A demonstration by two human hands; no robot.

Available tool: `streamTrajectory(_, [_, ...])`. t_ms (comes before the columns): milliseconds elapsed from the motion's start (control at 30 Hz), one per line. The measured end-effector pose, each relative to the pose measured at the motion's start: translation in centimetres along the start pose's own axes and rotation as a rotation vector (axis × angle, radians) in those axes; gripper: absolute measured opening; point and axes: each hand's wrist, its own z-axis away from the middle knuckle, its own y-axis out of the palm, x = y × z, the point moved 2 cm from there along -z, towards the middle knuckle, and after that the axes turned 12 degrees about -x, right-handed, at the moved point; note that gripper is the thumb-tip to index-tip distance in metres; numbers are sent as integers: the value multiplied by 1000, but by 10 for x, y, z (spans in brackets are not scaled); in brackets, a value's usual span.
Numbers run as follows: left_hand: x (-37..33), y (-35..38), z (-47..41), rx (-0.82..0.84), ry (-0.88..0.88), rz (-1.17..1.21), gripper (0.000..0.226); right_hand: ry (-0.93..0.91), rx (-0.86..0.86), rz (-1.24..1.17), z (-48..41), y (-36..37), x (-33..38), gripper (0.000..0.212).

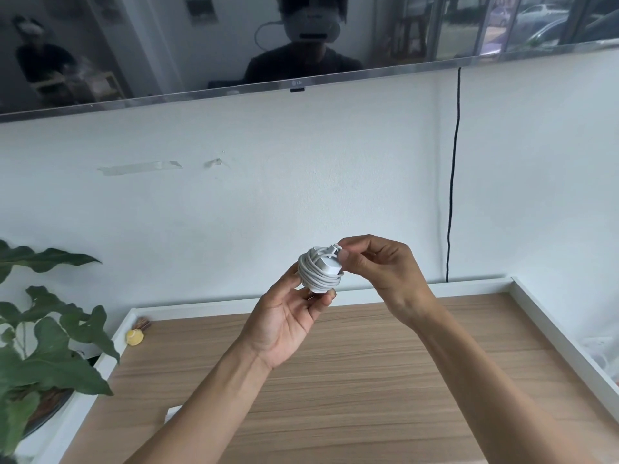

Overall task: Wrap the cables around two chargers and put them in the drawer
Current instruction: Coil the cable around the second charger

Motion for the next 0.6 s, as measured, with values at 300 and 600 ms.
streamTrajectory(300, [-6, -3, 2, -11, 17, -11, 59, 6, 12, 45, -4, 5, 1, 10])
streamTrajectory(600, [-6, -9, 0, -5, 36, -46, 57, -29, 17, 77, -8, 10, -1, 12])
